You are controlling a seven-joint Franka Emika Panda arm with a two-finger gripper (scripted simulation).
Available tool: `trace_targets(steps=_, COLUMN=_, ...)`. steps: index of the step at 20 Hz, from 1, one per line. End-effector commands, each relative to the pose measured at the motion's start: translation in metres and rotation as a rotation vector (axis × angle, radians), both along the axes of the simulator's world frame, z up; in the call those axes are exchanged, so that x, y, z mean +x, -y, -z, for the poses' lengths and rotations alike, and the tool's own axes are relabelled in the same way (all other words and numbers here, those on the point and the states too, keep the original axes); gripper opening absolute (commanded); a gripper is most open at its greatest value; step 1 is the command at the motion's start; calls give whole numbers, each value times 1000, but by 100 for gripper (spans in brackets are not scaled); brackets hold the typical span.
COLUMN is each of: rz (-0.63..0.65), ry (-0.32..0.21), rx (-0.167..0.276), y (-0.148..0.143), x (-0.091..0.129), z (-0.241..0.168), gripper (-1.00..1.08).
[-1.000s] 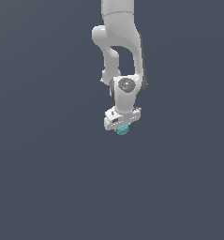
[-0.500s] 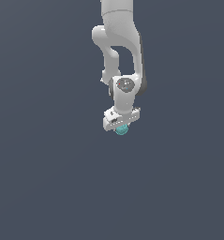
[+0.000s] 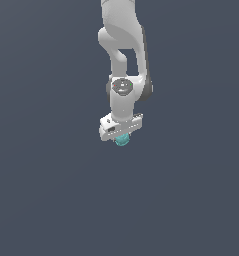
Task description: Pick up the object and move it to a goal position.
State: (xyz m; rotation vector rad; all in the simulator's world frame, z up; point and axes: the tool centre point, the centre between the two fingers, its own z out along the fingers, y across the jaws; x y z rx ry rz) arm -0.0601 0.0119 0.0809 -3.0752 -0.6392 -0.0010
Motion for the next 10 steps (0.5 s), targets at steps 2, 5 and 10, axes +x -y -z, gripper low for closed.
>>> trace_targets(steps=2, rz=0, ry=0, rx=1, y=23, x=17, z=-20, gripper=-100)
trace_targets(steps=5, rz=0, ry=0, rx=1, y=44, x=34, z=-38, gripper=-100)
trace_targets(steps=10, rz=0, ry=0, rx=1, y=79, x=61, z=-69, gripper=-100)
